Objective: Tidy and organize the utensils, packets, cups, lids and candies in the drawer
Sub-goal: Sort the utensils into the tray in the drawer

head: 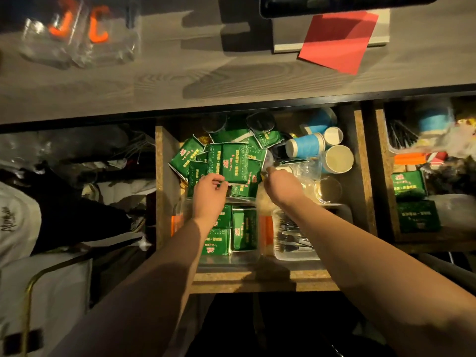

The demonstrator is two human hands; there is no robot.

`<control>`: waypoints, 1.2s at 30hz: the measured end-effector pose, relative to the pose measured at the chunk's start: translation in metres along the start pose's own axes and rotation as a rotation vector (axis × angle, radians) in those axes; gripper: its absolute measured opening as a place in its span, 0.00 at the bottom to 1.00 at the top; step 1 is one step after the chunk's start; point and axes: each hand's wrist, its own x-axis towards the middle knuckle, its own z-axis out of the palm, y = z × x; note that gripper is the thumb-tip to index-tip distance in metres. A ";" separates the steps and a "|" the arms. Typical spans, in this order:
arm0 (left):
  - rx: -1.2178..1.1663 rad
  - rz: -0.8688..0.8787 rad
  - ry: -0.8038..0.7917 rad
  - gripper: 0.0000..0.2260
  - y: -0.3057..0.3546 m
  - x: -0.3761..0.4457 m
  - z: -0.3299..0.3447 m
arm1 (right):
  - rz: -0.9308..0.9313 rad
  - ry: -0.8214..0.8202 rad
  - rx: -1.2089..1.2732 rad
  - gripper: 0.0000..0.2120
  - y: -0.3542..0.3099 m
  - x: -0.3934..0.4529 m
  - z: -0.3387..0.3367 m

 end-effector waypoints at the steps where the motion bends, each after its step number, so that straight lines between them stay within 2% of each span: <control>1: 0.045 0.010 0.022 0.09 -0.001 0.006 -0.003 | 0.020 -0.009 -0.016 0.12 -0.003 0.006 0.002; 5: 0.159 -0.020 0.051 0.17 -0.006 0.028 -0.009 | 0.091 -0.027 -0.027 0.09 -0.007 0.024 0.007; 9: 0.179 -0.126 -0.111 0.31 -0.012 0.044 -0.011 | 0.094 -0.013 -0.043 0.07 -0.010 0.031 0.009; 12: 0.152 -0.160 -0.168 0.35 -0.016 0.053 -0.008 | 0.113 0.000 0.013 0.07 -0.014 0.034 0.011; 15: 0.000 -0.209 -0.167 0.33 -0.019 0.059 -0.009 | 0.140 0.012 0.132 0.08 -0.017 0.034 0.011; 18: -0.165 -0.277 -0.117 0.28 -0.018 0.059 -0.014 | 0.140 0.051 0.202 0.10 -0.018 0.027 0.007; 21: -0.193 -0.233 -0.037 0.21 -0.016 0.055 -0.020 | 0.164 0.106 0.246 0.09 -0.015 0.014 0.001; 26: -0.183 -0.203 -0.009 0.18 -0.008 0.039 -0.030 | 0.192 0.233 0.395 0.09 -0.016 -0.009 -0.012; 29: -0.192 -0.158 -0.014 0.14 0.008 0.019 -0.034 | 0.125 0.089 0.681 0.08 -0.028 -0.026 -0.016; 31: -0.282 -0.113 -0.116 0.13 0.024 0.000 -0.035 | 0.062 -0.004 0.815 0.07 -0.041 -0.037 -0.017; 34: -0.384 -0.093 -0.308 0.13 0.041 -0.026 -0.032 | -0.046 -0.087 0.824 0.10 -0.058 -0.048 -0.015; 36: -0.467 -0.106 -0.283 0.11 0.045 -0.038 -0.031 | -0.081 -0.088 0.846 0.12 -0.066 -0.051 -0.013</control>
